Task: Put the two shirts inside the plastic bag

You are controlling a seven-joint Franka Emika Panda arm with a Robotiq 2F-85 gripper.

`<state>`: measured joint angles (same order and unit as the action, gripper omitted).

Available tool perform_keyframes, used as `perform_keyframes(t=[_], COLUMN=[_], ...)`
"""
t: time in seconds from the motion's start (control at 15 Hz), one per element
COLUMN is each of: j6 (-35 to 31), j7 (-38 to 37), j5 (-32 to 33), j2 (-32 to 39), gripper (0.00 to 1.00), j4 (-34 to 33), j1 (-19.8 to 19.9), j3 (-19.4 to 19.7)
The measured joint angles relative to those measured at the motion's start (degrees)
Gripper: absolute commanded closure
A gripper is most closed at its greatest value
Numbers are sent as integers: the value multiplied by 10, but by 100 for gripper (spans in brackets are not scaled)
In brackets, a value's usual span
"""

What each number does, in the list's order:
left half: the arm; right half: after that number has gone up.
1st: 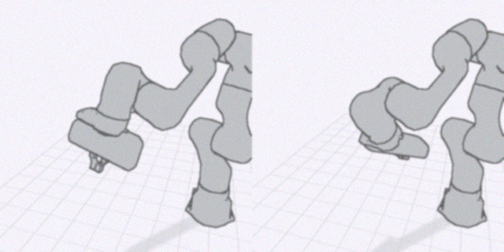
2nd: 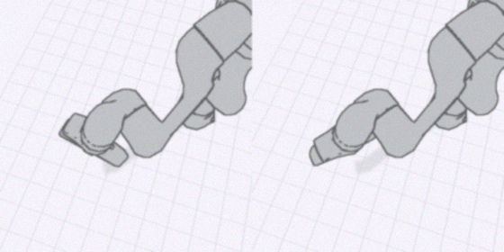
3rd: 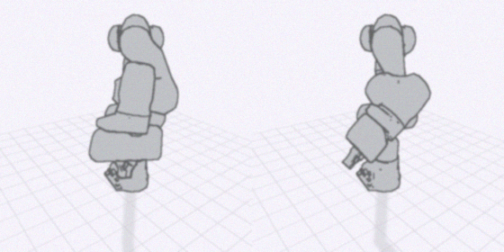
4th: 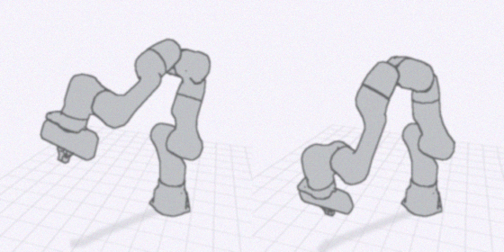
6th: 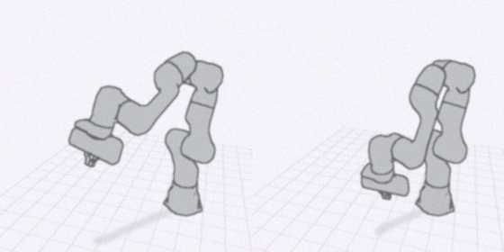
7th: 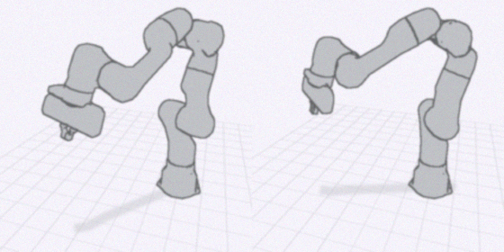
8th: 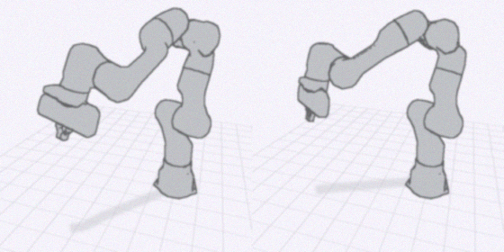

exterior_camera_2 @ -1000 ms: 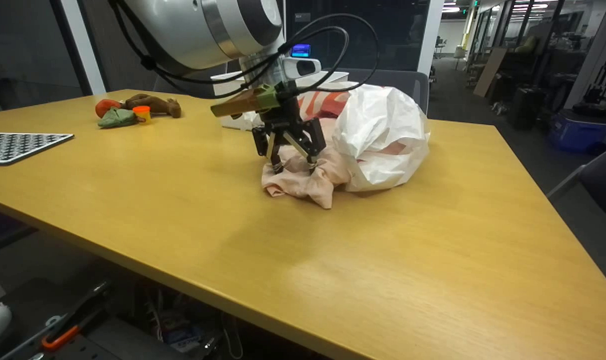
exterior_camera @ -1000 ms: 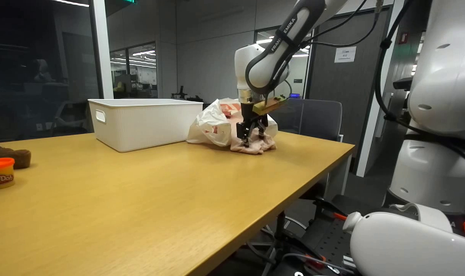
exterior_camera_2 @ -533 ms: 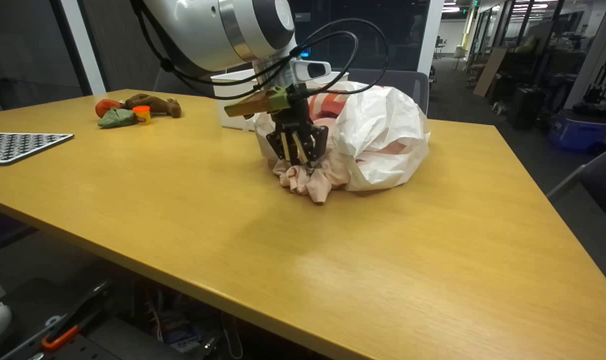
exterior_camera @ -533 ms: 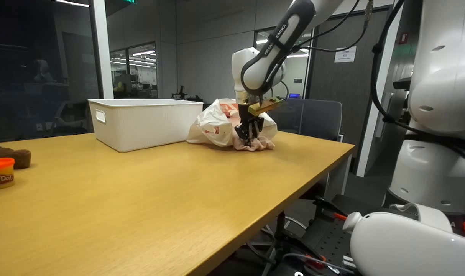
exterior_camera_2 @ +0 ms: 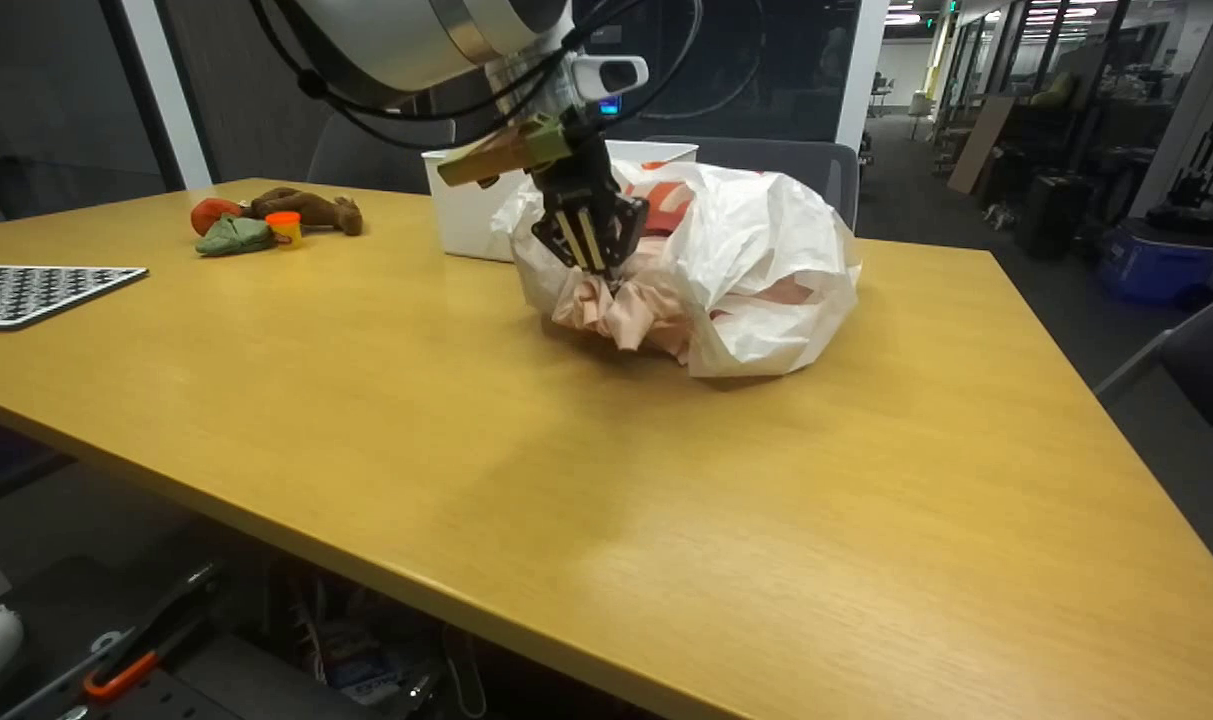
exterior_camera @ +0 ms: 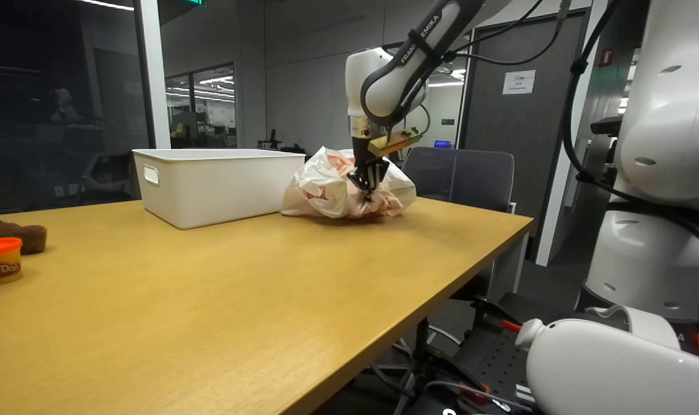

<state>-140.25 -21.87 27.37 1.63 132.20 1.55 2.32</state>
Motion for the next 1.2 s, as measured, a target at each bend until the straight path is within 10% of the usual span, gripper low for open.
perform_keyframes(t=[0.53,1.2], j6=[-55,-79], j7=[-85,-129], j5=[157,220], j2=[-74,77], gripper=[98,94], j4=[-4,-106], j1=[0,-3], j3=[-16,-5])
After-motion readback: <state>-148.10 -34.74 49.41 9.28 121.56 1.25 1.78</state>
